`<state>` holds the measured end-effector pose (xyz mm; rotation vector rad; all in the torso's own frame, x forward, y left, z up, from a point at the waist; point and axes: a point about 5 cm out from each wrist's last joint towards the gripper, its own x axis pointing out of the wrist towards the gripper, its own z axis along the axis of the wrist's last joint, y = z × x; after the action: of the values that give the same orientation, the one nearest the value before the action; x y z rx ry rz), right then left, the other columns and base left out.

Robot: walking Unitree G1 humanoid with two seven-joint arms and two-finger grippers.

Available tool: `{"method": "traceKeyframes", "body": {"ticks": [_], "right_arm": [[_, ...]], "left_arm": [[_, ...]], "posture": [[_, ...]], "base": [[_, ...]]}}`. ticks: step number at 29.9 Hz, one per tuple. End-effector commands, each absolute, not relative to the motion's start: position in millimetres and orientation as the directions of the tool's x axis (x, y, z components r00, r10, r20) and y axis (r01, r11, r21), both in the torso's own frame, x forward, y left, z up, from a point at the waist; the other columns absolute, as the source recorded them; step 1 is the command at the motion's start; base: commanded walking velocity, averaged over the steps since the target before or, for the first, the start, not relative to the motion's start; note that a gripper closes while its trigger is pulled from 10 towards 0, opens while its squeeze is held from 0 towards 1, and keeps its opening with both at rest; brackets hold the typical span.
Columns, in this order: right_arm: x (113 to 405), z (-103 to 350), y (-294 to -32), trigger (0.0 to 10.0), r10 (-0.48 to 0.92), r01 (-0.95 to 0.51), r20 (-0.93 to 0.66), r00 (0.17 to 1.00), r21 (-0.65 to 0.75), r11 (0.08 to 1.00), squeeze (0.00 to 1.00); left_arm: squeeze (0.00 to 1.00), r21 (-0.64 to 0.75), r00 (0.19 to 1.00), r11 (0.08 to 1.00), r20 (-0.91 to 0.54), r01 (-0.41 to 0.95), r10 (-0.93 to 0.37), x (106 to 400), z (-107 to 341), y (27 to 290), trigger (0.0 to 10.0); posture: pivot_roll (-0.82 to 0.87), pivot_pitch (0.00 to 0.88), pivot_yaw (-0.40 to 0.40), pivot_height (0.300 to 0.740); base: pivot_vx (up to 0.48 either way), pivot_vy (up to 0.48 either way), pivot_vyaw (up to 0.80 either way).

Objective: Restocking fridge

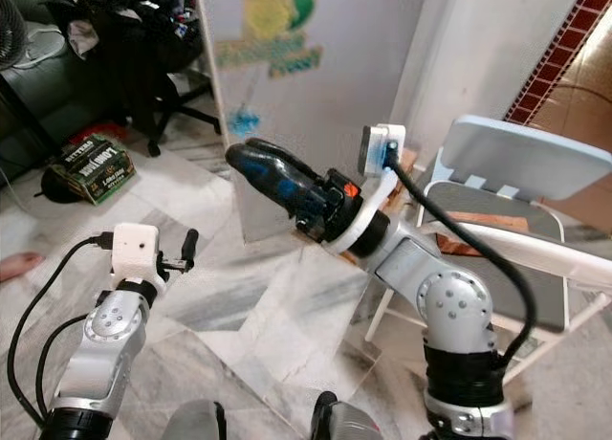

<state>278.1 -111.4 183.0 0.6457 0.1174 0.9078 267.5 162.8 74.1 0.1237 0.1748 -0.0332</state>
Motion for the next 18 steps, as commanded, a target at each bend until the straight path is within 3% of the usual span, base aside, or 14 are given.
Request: {"method": "traceKeyframes", "body": {"ticks": [1, 5, 18], "right_arm": [[287.4, 157.9, -118.8, 10.0, 0.655, -0.581, 0.018, 0.756, 0.479, 0.658, 0.00], [292.6, 132.3, -135.3, 10.0, 0.500, -0.446, -0.068, 0.863, 0.360, 0.819, 0.00], [288.8, 108.7, -152.0, 10.0, 0.250, -0.234, -0.069, 0.966, 0.176, 0.956, 0.00]], "left_arm": [[0.00, 0.120, 0.984, 0.993, -0.177, 0.018, 0.004, 266.2, 72.8, 165.8, 10.0], [0.00, 0.108, 0.982, 0.994, -0.190, 0.028, -0.007, 262.1, 69.8, 163.8, 10.0], [0.00, 0.099, 0.983, 0.994, -0.183, 0.036, -0.017, 255.6, 69.4, 165.0, 10.0]], "posture": [[0.13, 0.067, -0.002, 0.740], [0.13, 0.071, -0.007, 0.740], [0.13, 0.073, -0.002, 0.740]], "base": [[0.000, 0.000, 0.00], [0.000, 0.067, 0.00], [0.000, 0.480, 0.00]]}}
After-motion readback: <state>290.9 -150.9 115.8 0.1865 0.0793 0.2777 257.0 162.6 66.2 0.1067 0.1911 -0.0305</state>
